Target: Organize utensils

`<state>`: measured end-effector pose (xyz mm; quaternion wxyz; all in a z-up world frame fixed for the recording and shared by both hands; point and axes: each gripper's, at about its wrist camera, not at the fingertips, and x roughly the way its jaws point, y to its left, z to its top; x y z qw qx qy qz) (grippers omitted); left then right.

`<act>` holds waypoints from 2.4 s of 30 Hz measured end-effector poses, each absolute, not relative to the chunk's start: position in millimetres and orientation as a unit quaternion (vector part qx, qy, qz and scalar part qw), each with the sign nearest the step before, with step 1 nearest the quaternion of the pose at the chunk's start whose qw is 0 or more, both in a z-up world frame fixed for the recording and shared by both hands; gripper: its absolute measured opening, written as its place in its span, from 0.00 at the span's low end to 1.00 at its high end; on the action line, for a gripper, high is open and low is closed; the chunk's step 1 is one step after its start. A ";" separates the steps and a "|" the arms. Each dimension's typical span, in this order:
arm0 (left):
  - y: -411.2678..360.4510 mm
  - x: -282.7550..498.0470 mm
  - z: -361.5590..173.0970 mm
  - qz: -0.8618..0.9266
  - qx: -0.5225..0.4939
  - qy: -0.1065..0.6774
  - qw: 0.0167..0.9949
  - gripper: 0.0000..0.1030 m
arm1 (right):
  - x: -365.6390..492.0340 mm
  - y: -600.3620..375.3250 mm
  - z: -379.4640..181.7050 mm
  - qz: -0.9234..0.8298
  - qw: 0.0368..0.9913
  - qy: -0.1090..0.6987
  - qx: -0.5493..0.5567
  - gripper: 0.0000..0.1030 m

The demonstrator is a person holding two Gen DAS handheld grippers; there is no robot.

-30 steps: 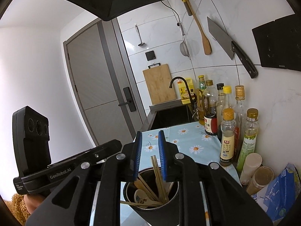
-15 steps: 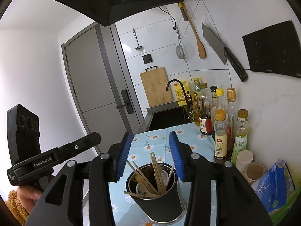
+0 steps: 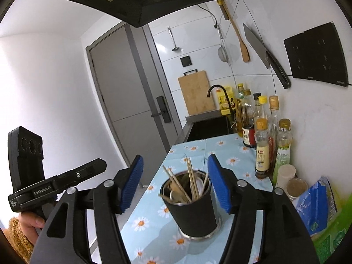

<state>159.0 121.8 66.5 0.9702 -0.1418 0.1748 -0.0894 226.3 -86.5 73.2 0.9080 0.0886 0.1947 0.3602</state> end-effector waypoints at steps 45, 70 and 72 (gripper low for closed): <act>7.7 55.1 -34.6 0.061 -0.096 0.277 0.954 0.94 | 135.2 -177.8 -17.2 0.335 0.896 0.290 -0.010 0.95; 12.2 68.2 -53.1 0.046 -0.117 0.308 0.943 0.94 | 139.4 -171.8 -34.6 0.337 0.886 0.319 -0.007 0.95; 12.0 68.2 -53.6 0.046 -0.115 0.310 0.943 0.94 | 139.5 -170.4 -35.7 0.337 0.885 0.320 -0.009 0.95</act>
